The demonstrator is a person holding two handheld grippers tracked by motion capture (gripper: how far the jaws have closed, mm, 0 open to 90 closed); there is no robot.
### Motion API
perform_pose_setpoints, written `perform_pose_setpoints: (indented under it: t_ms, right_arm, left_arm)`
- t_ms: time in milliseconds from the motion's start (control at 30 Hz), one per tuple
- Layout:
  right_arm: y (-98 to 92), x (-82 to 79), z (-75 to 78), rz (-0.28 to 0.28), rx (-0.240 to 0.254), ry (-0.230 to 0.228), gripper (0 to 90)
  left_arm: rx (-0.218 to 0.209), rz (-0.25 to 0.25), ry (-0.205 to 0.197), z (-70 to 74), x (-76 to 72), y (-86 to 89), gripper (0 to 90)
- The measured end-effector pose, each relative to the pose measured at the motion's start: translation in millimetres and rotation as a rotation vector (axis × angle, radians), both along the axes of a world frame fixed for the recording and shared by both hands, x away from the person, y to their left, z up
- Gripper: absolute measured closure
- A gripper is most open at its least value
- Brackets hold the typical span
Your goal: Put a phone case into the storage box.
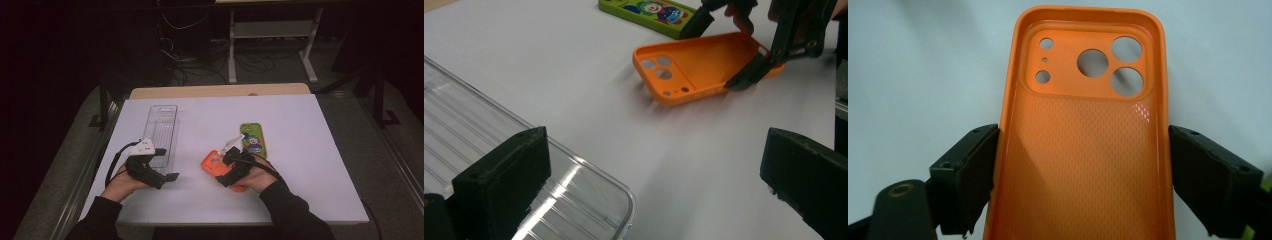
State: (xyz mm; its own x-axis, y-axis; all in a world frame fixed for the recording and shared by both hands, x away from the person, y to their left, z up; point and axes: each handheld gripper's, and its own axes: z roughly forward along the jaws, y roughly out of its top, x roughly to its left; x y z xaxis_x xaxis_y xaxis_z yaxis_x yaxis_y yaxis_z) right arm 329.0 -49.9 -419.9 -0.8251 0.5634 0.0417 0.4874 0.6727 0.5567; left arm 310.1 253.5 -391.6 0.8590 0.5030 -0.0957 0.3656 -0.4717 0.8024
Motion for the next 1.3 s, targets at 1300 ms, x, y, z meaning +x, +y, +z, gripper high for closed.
perform_pose_setpoints:
  t_ms: [1300]
  right_arm:
    - [-38.5, 19.6, 50.7, 0.475, 0.060, -0.015, 14.6]
  left_arm:
    - [0.169, -0.498, -0.007, 40.3, 32.2, -116.3, 0.0]
